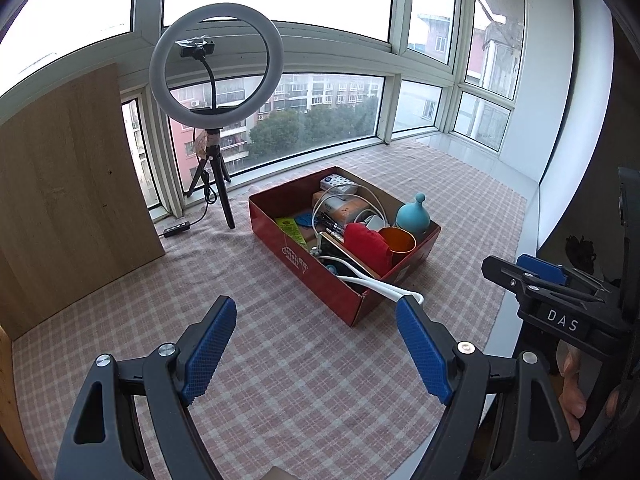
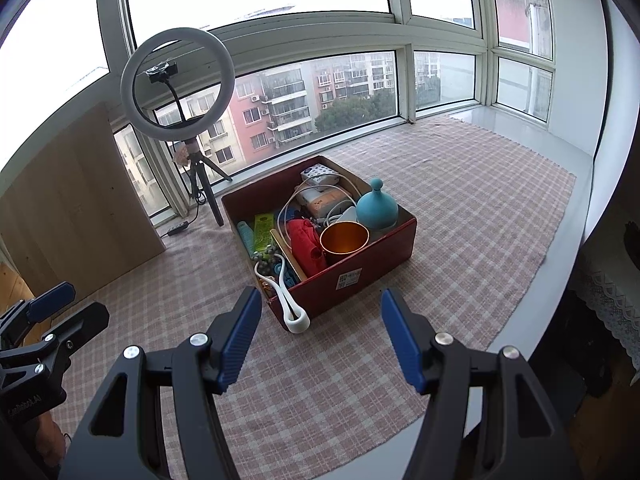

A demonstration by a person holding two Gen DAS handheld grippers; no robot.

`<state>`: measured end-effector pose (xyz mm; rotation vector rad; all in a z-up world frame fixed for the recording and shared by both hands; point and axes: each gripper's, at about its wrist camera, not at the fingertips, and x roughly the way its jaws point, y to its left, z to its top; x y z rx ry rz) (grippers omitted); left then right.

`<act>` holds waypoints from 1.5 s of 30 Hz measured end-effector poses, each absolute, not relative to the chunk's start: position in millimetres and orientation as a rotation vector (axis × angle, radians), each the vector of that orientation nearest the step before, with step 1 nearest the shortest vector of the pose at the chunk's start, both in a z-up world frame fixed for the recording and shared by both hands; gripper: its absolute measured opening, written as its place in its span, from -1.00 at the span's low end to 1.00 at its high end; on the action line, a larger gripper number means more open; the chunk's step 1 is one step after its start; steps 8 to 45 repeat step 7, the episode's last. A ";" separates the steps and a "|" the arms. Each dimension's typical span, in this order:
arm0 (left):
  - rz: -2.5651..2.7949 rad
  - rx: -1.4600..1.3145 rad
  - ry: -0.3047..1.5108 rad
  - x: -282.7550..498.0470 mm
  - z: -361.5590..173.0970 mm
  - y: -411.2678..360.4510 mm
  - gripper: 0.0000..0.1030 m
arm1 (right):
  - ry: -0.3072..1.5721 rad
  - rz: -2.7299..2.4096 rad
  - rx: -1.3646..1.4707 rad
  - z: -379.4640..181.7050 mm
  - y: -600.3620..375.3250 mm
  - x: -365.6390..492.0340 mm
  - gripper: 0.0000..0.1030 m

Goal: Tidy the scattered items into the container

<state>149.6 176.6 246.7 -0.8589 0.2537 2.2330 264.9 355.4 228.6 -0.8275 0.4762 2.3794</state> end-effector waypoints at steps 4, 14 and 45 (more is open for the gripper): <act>2.225 -0.862 0.255 148.9 246.5 177.4 0.57 | 0.485 2.378 -0.832 227.6 356.6 264.3 0.19; 2.221 -0.867 0.255 148.2 245.6 178.1 0.57 | 0.484 2.377 -0.836 227.2 356.2 263.7 0.19; 2.221 -0.867 0.255 148.2 245.6 178.1 0.57 | 0.484 2.377 -0.836 227.2 356.2 263.7 0.19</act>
